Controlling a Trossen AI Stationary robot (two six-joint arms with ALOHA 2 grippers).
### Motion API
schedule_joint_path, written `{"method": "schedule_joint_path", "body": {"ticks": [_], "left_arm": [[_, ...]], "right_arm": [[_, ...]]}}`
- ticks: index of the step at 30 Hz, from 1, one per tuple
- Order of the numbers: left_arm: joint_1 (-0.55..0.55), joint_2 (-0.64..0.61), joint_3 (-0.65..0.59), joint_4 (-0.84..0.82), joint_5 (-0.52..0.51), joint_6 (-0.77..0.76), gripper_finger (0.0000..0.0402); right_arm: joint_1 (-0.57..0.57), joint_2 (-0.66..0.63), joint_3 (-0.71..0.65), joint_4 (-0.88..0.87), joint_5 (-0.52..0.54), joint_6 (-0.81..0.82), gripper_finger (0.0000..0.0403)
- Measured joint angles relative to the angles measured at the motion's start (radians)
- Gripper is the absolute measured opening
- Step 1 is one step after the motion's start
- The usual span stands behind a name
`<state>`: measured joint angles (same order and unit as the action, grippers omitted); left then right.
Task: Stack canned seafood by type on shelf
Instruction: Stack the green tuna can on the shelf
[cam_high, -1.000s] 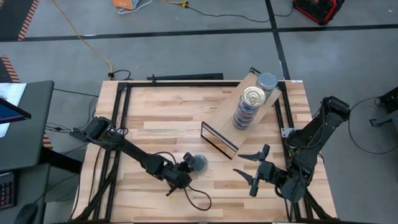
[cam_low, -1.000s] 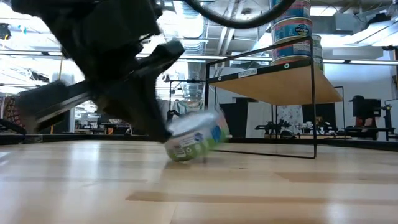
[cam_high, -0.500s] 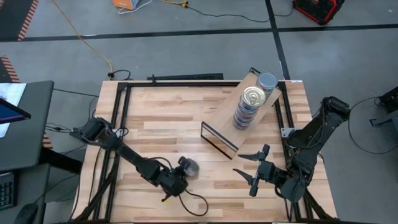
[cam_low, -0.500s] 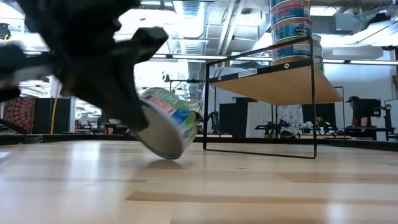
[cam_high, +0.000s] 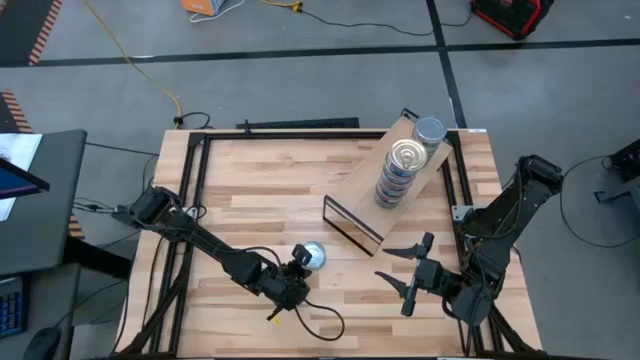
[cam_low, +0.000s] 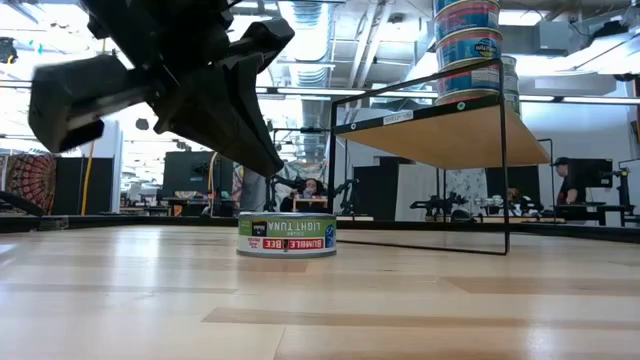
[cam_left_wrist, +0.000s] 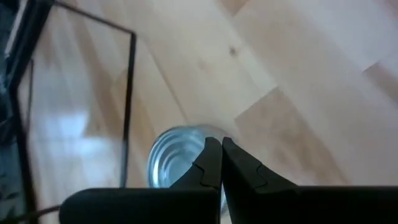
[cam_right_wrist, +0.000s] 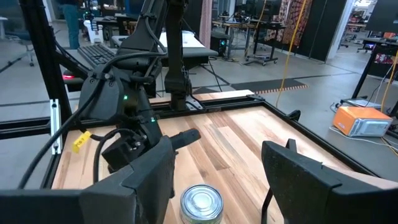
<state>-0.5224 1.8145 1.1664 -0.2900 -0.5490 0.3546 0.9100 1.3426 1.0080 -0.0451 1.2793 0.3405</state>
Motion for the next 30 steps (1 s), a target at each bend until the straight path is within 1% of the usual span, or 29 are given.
{"method": "schedule_joint_path", "body": {"ticks": [2, 5, 7, 10, 13, 16, 18, 20, 23, 25, 30], "left_arm": [[0.000, 0.000, 0.000, -0.010, -0.027, -0.014, 0.0000], [0.007, 0.000, 0.000, -0.009, -0.070, -0.092, 0.0002], [0.029, 0.001, 0.000, -0.011, -0.046, -0.151, 0.0013], [0.075, 0.002, 0.000, -0.042, -0.005, -0.246, 0.0050], [0.118, -0.007, -0.001, -0.130, 0.010, -0.304, 0.0099], [0.152, -0.041, -0.001, -0.164, 0.116, -0.318, 0.0141], [0.159, -0.071, -0.003, -0.173, 0.150, -0.315, 0.0160], [0.164, -0.110, -0.021, -0.168, 0.157, -0.309, 0.0169], [0.180, -0.181, -0.090, -0.113, 0.164, -0.304, 0.0170], [0.203, -0.234, -0.173, -0.034, 0.205, -0.307, 0.0167], [0.269, -0.354, -0.387, 0.224, 0.319, -0.338, 0.0160]], "right_arm": [[0.000, 0.000, 0.000, -0.002, 0.000, 0.000, 0.0271], [0.000, 0.000, 0.000, -0.002, 0.000, 0.000, 0.0271], [0.000, 0.000, 0.000, -0.003, 0.000, 0.001, 0.0271], [-0.008, 0.002, 0.001, -0.002, -0.013, 0.012, 0.0271], [-0.029, 0.021, 0.001, 0.001, -0.121, 0.019, 0.0271], [-0.071, 0.070, 0.001, 0.003, -0.217, 0.018, 0.0271], [-0.104, 0.114, 0.001, 0.012, -0.292, 0.021, 0.0271], [-0.140, 0.164, 0.001, 0.043, -0.369, 0.028, 0.0271], [-0.190, 0.226, 0.008, 0.048, -0.433, 0.062, 0.0271], [-0.220, 0.253, 0.016, 0.044, -0.463, 0.078, 0.0271], [-0.284, 0.306, 0.035, 0.047, -0.559, 0.080, 0.0271]]}}
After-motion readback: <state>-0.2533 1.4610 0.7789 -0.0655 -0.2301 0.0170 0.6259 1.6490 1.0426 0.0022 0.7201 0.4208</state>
